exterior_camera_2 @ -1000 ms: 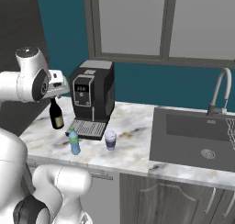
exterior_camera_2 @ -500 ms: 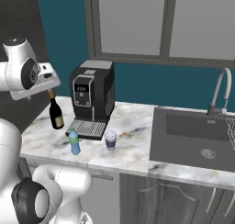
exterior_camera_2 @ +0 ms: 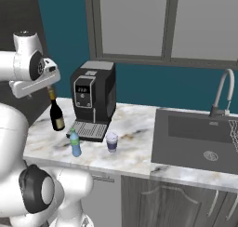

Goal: Move the drinks to the dining counter.

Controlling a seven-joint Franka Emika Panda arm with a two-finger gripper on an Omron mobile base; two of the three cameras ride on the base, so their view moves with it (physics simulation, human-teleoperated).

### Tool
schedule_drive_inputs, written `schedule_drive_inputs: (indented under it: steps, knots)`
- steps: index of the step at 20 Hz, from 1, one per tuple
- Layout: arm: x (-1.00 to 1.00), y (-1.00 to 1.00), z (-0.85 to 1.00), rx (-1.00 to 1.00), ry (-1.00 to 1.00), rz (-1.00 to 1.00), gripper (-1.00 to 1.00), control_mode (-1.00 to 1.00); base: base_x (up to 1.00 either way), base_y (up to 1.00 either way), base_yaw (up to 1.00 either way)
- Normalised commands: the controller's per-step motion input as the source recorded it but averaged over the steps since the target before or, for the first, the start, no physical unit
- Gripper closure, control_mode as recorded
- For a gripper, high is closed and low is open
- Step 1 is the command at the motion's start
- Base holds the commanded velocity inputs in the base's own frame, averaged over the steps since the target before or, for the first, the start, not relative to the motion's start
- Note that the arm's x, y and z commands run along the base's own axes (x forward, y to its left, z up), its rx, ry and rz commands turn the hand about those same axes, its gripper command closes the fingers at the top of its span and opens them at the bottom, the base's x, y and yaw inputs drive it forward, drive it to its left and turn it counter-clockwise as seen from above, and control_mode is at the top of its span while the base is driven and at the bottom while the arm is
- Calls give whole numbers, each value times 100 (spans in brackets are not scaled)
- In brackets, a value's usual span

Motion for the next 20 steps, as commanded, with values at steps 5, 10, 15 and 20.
schedule_drive_inputs:
  steps: [5, 10, 15, 20]
  knots:
    - [11, 25, 0, -7, 0, 25, -100, -100, 0, 0, 0]
    - [3, 14, 0, -10, 2, 21, -100, -100, 0, 0, 0]
    - [5, 8, 0, -9, 2, 18, -100, -100, 0, 0, 0]
    - [8, 2, 0, -1, 3, 16, -100, -100, 0, 0, 0]
